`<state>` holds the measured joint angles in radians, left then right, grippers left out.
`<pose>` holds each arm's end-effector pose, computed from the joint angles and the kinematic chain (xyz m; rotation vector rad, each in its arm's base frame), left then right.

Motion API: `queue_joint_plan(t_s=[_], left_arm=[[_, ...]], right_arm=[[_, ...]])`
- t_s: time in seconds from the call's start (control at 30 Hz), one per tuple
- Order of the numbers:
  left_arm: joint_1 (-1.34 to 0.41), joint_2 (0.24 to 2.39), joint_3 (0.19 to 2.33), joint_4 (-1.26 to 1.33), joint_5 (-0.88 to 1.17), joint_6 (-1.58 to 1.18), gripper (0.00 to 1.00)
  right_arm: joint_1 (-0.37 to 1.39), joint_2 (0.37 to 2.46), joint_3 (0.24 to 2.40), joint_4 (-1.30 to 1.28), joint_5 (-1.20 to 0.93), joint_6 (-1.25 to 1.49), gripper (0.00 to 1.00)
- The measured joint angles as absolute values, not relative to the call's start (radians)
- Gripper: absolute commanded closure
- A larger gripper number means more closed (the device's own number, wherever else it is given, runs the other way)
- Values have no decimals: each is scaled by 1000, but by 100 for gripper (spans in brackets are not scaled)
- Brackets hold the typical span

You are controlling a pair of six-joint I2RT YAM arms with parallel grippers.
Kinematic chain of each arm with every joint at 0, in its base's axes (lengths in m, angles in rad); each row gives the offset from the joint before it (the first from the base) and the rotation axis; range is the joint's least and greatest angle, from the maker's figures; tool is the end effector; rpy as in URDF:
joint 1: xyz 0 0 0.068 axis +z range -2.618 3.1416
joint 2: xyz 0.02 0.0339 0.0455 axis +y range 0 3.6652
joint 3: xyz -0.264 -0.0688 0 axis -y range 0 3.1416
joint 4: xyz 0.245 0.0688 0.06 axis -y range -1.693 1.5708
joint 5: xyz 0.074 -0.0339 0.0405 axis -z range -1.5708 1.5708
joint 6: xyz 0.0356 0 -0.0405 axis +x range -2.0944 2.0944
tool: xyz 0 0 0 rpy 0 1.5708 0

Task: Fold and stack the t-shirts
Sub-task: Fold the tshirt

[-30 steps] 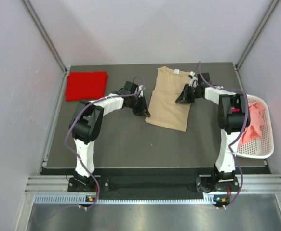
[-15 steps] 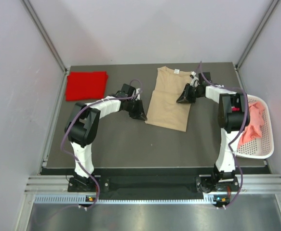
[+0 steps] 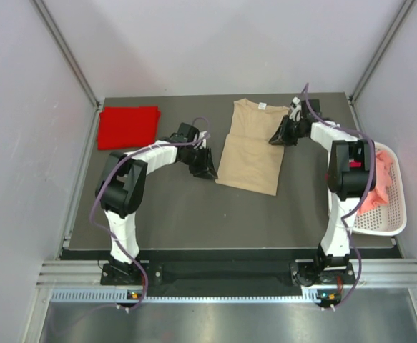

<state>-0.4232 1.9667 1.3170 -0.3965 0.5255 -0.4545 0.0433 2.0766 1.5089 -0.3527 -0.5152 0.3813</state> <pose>0.3626 -0.1829 0.1659 0.1541 2.7279 -0.9744 0.4491 0.0370 0.1797 0.2010 2.4951 0.8193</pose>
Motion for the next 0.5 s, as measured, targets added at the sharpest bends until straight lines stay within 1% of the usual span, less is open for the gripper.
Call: queue_joint_plan(t_s=[0.23, 0.3, 0.37, 0.5], left_arm=[[-423, 2024, 1317, -397, 569, -445, 64], [-423, 2025, 1317, -397, 571, -444, 64], [-423, 2025, 1317, -396, 572, -444, 63], [-423, 2025, 1314, -391, 576, -445, 63]], right_arm=[[-13, 2139, 1592, -383, -494, 379, 80], [-32, 2143, 1617, -400, -479, 375, 74], [-44, 2134, 1630, -413, -454, 371, 64], [-49, 2054, 1582, -452, -402, 380, 61]])
